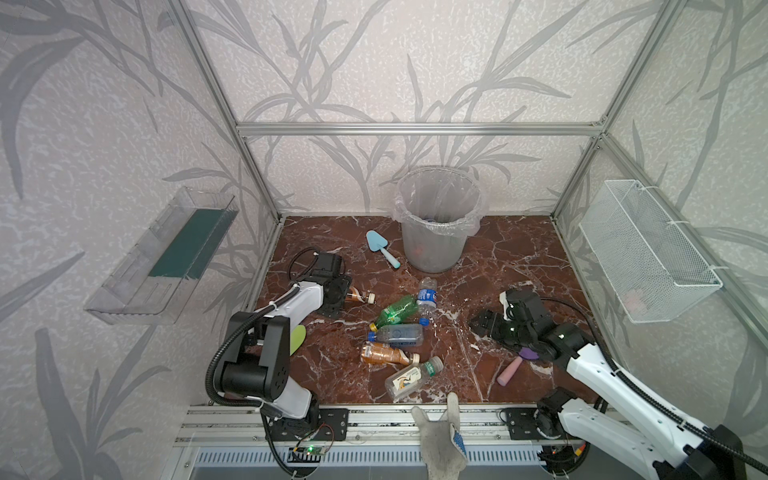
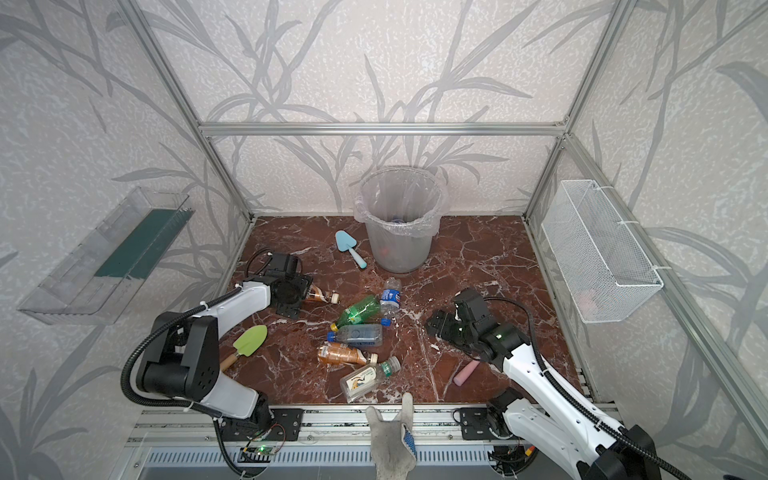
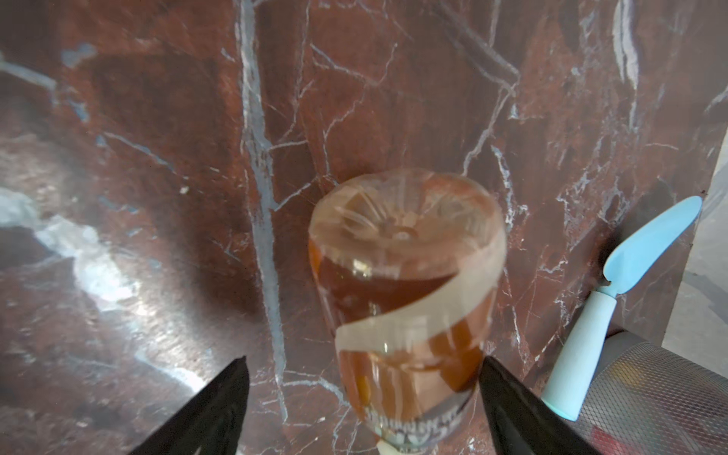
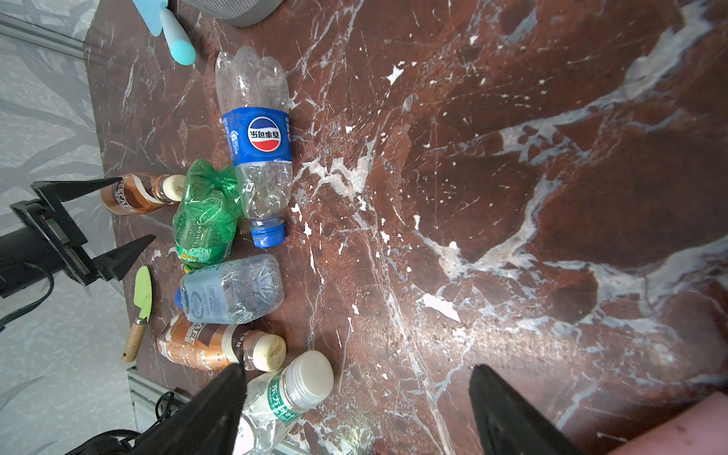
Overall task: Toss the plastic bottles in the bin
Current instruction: 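Lower the left gripper onto the brown Nescafe bottle and grasp it, then lift the Nescafe bottle off the pile with the left gripper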
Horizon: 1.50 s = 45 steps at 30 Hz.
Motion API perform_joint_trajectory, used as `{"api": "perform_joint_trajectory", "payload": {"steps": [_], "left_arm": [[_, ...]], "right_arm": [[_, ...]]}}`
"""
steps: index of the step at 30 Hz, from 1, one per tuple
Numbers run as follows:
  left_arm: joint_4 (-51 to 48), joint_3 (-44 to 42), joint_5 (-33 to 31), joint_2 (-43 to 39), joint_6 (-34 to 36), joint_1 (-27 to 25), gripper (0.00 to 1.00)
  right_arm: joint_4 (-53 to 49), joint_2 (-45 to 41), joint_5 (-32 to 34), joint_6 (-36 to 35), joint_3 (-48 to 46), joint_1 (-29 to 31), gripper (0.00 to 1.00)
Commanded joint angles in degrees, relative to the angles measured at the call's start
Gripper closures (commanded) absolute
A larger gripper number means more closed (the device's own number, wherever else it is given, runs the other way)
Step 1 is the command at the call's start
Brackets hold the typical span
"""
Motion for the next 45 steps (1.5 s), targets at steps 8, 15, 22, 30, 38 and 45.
{"api": "perform_joint_trajectory", "payload": {"steps": [8, 15, 22, 30, 38, 45], "left_arm": [[2.41, 1.29, 1.99, 4.40, 0.69, 0.99, 0.24], [0.09, -0.25, 5.46, 2.80, 7.00, 2.86, 0.44], [-4.61, -2.49, 5.18, -2.32, 16.24, 3.83, 0.50], [-8.10, -7.94, 4.01, -11.65, 28.15, 3.67, 0.50], [-10.50, -11.21, 5.43, -19.96, 33.02, 3.69, 0.51], [-10.67, -1.84, 9.65, -19.54, 32.88, 1.99, 0.51]], "right_arm": [[0.31, -0.80, 0.79, 0.18, -1.02, 0.21, 0.11], [1.12, 0.34, 0.59, -0.07, -0.90, 0.21, 0.12], [2.56, 1.95, 0.12, -0.25, -1.13, 0.21, 0.12], [4.18, 3.09, -0.14, -0.29, -1.66, 0.15, 0.12], [5.59, 5.10, -0.39, -0.34, -2.00, 0.19, 0.13], [5.85, 5.63, -0.14, -0.77, -1.64, 0.21, 0.13]]}}
